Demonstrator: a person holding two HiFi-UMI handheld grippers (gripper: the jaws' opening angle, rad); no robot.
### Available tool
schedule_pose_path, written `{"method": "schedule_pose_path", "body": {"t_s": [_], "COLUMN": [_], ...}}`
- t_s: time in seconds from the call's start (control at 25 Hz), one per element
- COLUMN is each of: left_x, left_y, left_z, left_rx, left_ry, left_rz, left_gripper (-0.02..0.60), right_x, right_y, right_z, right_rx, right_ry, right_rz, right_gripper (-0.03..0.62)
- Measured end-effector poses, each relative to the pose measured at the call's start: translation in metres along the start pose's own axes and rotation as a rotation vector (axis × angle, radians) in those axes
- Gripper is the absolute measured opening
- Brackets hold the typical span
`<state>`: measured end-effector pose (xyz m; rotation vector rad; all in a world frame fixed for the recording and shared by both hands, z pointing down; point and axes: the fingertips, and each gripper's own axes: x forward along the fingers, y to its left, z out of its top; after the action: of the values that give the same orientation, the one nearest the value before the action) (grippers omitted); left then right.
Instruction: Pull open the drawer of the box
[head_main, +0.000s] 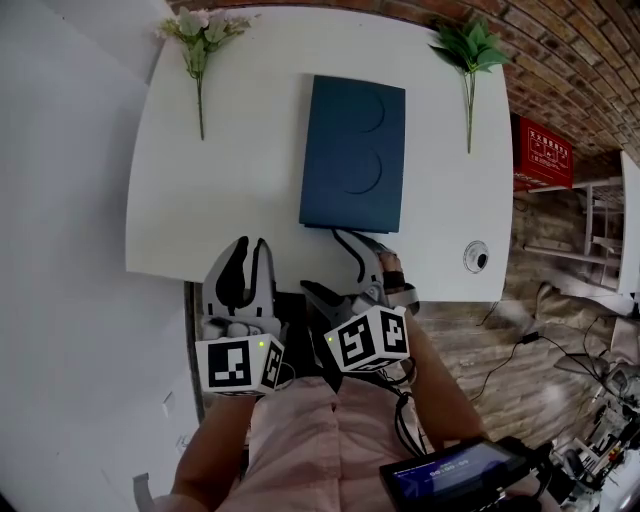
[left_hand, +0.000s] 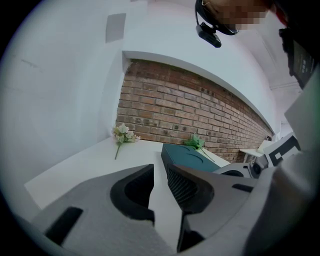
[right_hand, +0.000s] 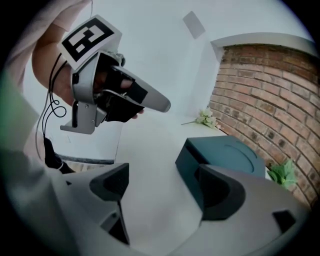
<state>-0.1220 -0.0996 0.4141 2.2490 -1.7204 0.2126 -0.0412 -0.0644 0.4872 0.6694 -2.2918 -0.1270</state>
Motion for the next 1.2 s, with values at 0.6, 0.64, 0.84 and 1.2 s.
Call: {"method": "schedule_pose_path", "body": {"t_s": [0.6, 0.64, 0.84, 1.2], "left_x": [0.001, 0.001, 0.001, -0.002], "left_y": [0.006, 0.006, 0.002, -0.001], "left_z": [-0.003, -0.004, -0.003, 0.000], "left_rx": [-0.005, -0.006, -0.007, -0.004], "left_ry": [0.010, 0.011, 0.009, 0.003], "left_rz": [0.002, 0.002, -0.007, -0.011], "left_gripper": [0.089, 0.089, 0.089, 0.089], "right_x": [0.005, 0.006, 0.005, 0.001], "right_y": [-0.006, -0.006, -0.007, -0.008], "right_z": [-0.018, -0.018, -0.017, -0.015], "right_rx": [-0.019, -0.023, -0.033, -0.005], "right_ry": [0.150, 0.161, 0.205, 0.211], "right_rz": [-0.041, -0.025, 0.066, 0.100], "right_gripper": [0.430, 0.433, 0.398, 0.383]}}
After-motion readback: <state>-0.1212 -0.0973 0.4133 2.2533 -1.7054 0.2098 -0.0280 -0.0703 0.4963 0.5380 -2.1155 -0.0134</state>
